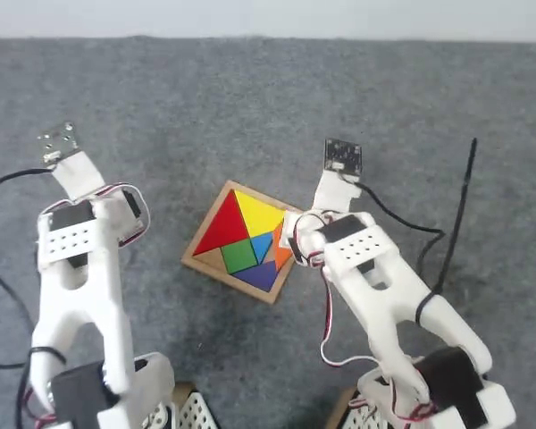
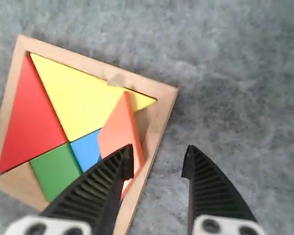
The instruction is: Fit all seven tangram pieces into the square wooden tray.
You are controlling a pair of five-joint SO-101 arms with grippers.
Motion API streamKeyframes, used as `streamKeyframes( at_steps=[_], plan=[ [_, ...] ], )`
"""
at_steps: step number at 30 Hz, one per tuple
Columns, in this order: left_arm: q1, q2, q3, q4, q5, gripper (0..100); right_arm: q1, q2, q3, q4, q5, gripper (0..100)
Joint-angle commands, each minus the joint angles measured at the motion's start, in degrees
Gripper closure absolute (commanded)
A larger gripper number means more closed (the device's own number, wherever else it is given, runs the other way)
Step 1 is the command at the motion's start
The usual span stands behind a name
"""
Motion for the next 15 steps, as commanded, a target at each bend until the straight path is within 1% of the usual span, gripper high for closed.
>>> streamKeyframes(
  at_steps=[1,3,4,7,10,11,15],
  plan=[
    [0.4,-2.3,-0.3,-0.9,-0.2,93,0.7,-7.9,-6.6,5.3,4.5,82.7],
    [0.4,-2.3,-0.3,-0.9,-0.3,93,0.8,-11.8,-8.3,7.7,12.0,82.7],
    [0.4,-2.3,-0.3,-0.9,-0.3,93,0.7,-13.7,-8.8,8.3,17.7,82.7],
    [0.4,-2.3,-0.3,-0.9,-0.3,93,-0.7,-16.7,-8.9,7.8,40.6,82.7],
    [0.4,-2.3,-0.3,-0.8,-0.3,93,-3.1,-15.3,-8.4,9.2,63.5,84.2],
    [0.4,-2.3,-0.3,-0.8,-0.3,93,-3.5,-14.2,-8.4,9.8,69.7,85.4],
    [0.2,-2.3,-0.3,-0.8,-0.3,93,-2.1,-8.5,-8.4,10.2,85.4,93.6]
  ],
)
